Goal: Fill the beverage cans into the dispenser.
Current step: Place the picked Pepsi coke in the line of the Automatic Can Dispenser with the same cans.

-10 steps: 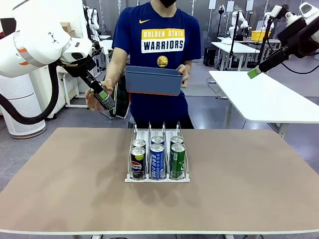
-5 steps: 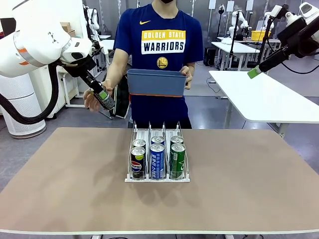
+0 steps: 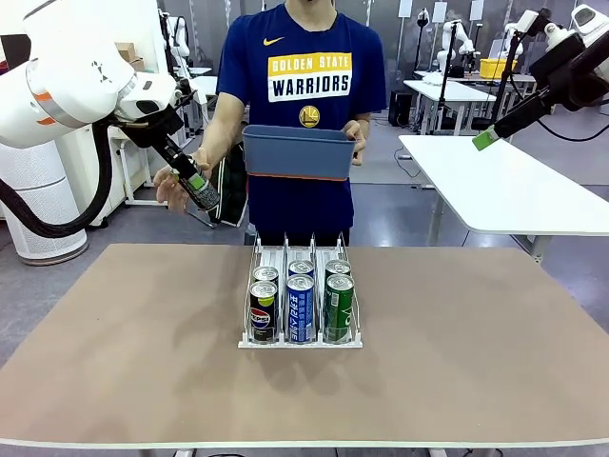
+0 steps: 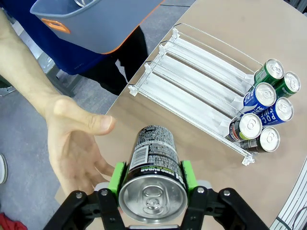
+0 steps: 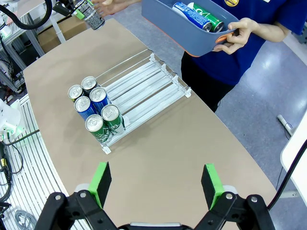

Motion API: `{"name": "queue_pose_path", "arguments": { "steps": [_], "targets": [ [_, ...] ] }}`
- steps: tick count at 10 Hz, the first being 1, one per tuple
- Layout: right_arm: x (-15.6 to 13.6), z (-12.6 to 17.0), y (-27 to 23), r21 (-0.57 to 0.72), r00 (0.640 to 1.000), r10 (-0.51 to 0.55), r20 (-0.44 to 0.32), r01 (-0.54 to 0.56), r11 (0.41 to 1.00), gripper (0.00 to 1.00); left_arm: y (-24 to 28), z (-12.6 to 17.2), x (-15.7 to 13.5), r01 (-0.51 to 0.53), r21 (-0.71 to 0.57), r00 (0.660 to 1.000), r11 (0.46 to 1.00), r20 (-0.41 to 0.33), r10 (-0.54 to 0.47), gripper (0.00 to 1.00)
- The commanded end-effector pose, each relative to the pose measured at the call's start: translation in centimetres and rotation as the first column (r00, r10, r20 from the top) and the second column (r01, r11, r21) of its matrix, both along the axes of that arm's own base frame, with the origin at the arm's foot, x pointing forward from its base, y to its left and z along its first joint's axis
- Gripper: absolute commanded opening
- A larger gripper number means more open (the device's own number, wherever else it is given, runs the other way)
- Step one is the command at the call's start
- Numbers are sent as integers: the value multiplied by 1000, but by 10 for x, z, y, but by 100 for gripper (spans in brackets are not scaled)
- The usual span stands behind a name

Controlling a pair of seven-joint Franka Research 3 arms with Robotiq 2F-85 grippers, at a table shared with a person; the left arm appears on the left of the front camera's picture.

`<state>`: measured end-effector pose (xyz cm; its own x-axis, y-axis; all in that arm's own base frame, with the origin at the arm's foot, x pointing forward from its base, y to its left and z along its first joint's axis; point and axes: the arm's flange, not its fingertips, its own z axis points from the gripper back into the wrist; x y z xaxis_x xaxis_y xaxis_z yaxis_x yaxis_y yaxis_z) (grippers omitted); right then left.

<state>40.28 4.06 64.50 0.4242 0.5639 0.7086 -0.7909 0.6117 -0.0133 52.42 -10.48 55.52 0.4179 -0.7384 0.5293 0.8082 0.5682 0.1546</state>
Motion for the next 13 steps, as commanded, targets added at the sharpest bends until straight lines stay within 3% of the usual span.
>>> {"name": "queue_pose_path", "arguments": {
  "steps": [1,13],
  "targets": [
    [-1,-2,0,0,1000,0,-1,0,1000,100,1,3,-1,-2,-1,1000,1000,7,2,49],
    [-1,-2,0,0,1000,0,-1,0,1000,100,1,3,-1,-2,-1,1000,1000,7,2,49]
  ]
}}
